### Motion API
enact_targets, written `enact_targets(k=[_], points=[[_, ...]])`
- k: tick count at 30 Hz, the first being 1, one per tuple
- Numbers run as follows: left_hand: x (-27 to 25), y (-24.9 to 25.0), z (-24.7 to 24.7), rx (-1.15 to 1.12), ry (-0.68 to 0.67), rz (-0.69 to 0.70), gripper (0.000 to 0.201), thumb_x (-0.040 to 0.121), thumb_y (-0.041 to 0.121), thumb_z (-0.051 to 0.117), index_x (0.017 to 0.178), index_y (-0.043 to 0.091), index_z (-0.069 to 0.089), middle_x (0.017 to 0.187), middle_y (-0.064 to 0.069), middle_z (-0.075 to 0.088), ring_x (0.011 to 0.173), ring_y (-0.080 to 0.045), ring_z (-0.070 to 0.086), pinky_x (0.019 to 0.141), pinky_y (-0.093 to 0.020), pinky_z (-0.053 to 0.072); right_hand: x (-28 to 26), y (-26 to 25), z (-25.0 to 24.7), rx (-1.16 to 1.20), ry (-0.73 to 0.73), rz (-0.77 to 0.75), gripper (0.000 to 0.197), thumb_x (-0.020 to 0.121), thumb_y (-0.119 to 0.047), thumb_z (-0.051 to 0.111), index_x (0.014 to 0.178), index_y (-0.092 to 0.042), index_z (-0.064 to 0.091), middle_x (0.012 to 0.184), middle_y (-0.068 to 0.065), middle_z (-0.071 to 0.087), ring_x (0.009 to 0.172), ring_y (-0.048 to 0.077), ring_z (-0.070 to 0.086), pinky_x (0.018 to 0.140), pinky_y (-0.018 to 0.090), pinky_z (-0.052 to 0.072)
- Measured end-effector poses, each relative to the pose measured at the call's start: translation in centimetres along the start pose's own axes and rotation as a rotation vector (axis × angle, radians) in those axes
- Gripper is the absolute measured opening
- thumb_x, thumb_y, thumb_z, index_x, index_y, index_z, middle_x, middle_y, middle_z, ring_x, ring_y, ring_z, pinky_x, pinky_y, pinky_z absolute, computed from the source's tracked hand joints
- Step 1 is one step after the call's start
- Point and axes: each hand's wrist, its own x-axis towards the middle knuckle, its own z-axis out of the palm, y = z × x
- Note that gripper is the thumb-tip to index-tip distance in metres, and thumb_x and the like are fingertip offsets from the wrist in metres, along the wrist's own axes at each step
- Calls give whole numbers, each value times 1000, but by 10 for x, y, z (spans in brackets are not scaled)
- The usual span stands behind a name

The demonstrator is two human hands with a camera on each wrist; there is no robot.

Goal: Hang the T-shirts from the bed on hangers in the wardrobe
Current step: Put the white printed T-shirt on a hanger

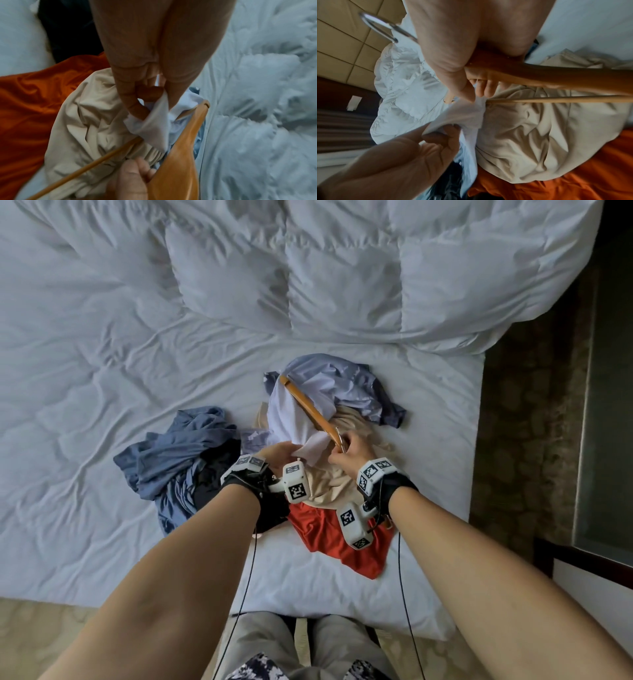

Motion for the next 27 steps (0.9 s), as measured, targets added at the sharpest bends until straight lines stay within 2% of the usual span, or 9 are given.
enact_targets(k=[2,7,11,13,15,18,20,23,27], points=[[-8,-1,4,11,23,88,34,106,22,39,83,3,54,54,-7,57,38,-12,57,38,-17,44,-4,-1,1,-27,-23,-20,41,75,-7,72,113,-8,56,96,7,68,87,25,65,83,37,54],[-37,4,23,155,196,295,26,98,21,61,78,5,54,57,-9,53,44,-15,54,38,-19,46,-17,-10,1,46,3,-134,50,74,-10,81,113,-12,50,100,5,65,89,21,63,81,31,49],[-69,13,33,294,261,413,30,89,31,72,97,3,68,87,-15,65,76,-26,64,78,-41,58,-35,-32,-12,87,41,-208,54,74,-10,85,113,-13,49,88,-3,61,76,13,61,75,34,54],[-93,18,42,346,283,481,33,88,35,72,99,4,70,96,-18,69,86,-31,67,90,-48,57,-44,-44,-20,63,89,-255,49,76,-17,84,111,-18,50,87,-3,62,79,20,64,77,38,55],[-121,21,53,367,296,555,30,90,37,68,95,8,70,99,-19,69,90,-33,68,91,-47,56,-54,-55,-31,60,130,-296,40,80,-21,79,112,-19,54,93,0,67,87,25,67,81,38,56],[-157,27,63,411,360,665,38,95,42,60,97,6,69,100,-20,68,89,-34,66,83,-44,54,-77,-73,-54,74,177,-322,28,87,-22,72,110,-13,60,94,0,64,82,20,61,69,23,43],[-179,31,67,418,416,716,53,93,50,59,104,-1,69,107,-23,69,95,-38,67,82,-46,53,-94,-87,-68,59,210,-336,23,86,-24,69,105,-15,59,97,3,67,87,25,63,75,30,48],[-204,33,72,398,415,777,88,61,77,64,105,1,72,109,-20,71,101,-38,68,96,-49,53,-117,-107,-87,95,251,-356,21,85,-18,65,104,-15,58,101,6,67,97,31,64,84,37,51],[-253,30,83,391,371,921,83,43,76,71,89,7,73,97,-19,73,91,-36,70,89,-51,55,-154,-138,-113,133,310,-457,19,85,-14,63,104,-14,57,95,4,64,92,30,62,77,32,47]])
